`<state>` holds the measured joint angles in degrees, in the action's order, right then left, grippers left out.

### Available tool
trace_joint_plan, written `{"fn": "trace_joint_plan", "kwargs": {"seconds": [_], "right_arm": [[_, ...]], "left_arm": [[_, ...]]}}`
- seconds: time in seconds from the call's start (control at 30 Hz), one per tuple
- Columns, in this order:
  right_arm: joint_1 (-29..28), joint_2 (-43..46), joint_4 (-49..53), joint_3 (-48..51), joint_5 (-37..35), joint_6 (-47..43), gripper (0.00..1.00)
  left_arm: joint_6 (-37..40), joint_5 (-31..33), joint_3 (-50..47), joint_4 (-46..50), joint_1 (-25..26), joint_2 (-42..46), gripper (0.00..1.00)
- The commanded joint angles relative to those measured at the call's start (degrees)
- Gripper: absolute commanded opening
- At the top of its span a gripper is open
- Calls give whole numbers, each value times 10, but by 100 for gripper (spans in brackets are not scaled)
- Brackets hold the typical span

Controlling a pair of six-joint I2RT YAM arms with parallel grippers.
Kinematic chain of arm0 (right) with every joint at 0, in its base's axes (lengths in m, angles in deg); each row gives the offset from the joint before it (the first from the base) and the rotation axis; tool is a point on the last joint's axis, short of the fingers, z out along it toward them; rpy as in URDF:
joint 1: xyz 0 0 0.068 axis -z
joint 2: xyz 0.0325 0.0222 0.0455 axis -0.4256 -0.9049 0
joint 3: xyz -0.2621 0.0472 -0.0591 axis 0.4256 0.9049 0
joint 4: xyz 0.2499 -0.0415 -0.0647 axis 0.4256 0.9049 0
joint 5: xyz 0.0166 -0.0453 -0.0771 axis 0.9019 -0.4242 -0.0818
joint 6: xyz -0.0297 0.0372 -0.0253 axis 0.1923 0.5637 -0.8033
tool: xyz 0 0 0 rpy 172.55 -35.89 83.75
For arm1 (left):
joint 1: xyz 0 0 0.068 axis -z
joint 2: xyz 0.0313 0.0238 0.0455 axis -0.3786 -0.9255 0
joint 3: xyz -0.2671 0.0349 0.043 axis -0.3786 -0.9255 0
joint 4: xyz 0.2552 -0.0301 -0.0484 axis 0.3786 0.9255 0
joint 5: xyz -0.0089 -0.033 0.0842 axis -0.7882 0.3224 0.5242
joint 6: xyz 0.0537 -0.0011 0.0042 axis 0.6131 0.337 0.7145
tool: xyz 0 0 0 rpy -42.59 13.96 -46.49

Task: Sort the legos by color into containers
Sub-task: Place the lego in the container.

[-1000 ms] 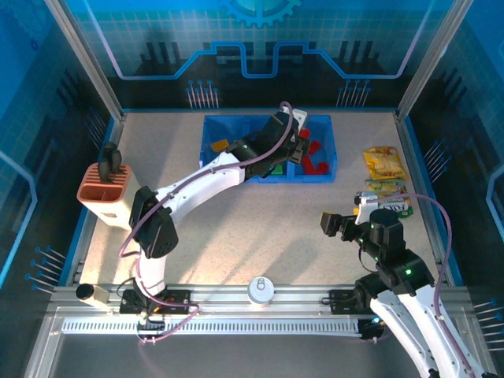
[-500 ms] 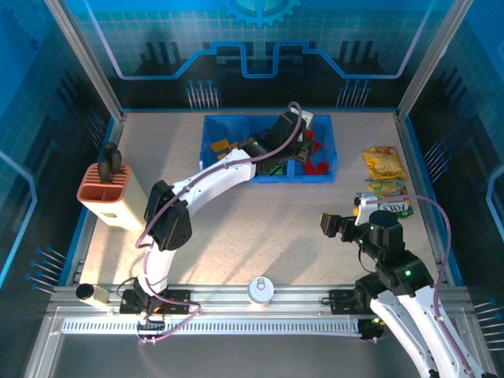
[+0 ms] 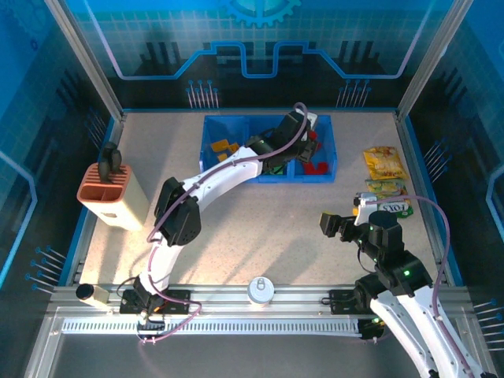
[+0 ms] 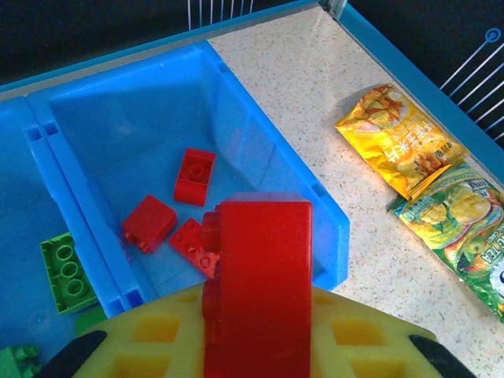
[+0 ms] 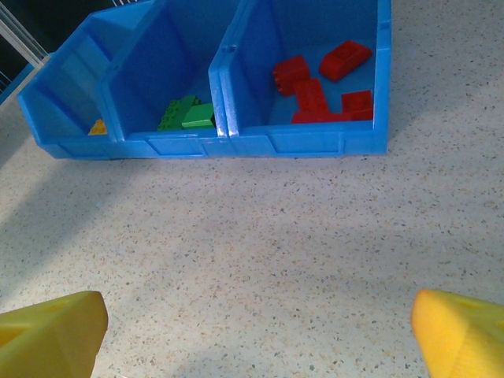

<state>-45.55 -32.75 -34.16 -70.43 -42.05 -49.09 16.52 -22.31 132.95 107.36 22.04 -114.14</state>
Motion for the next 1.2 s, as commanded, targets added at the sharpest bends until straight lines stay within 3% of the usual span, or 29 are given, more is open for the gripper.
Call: {"fn": "trace_joint_plan", "kwargs": {"seconds": [0.0,1.17], "right_arm": [[-9,7,-14,11,-6,-6,100],[-10,1,-28,42,-11,1,100]], "left_arm": [[8,-12,32,7,-5,-17,12],[5,-28,134,27,-8,-123,13]]}}
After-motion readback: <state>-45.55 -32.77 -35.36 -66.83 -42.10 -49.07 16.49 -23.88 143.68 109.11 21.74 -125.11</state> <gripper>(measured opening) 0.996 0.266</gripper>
